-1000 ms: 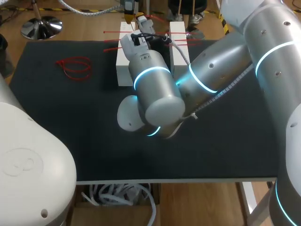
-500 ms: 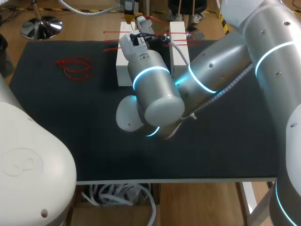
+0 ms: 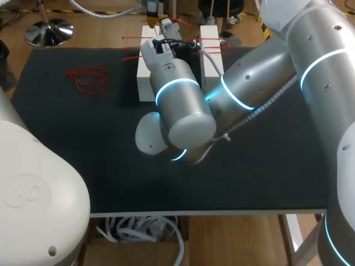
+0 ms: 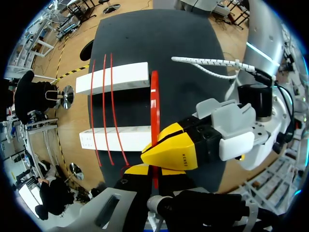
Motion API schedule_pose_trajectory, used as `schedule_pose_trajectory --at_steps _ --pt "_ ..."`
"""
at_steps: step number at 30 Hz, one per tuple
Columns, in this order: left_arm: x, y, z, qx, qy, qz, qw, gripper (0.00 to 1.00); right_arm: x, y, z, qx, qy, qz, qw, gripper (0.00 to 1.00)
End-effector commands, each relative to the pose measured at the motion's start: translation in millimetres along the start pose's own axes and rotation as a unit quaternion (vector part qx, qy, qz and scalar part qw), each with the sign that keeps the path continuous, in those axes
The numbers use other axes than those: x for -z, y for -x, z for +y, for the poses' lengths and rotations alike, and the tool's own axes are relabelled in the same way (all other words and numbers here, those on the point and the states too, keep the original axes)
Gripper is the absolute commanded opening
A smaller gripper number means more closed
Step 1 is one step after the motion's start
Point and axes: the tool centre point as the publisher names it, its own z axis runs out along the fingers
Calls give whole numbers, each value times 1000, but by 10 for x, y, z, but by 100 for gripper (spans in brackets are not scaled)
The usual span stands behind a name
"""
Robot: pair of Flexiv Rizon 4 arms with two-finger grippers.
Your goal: Grab the tape and strap the tape.
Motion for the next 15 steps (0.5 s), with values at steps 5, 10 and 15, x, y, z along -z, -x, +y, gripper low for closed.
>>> schedule_pose_trajectory --at_steps 5,10,15 --pt "2 -5 -2 0 1 0 1000 0 10 31 -15 1 -2 3 1000 0" --pt "2 -5 -2 0 1 0 1000 0 7 33 -29 2 -4 2 1000 0" --pt "2 -5 -2 0 1 0 1000 0 5 36 -40 3 -5 0 1000 0"
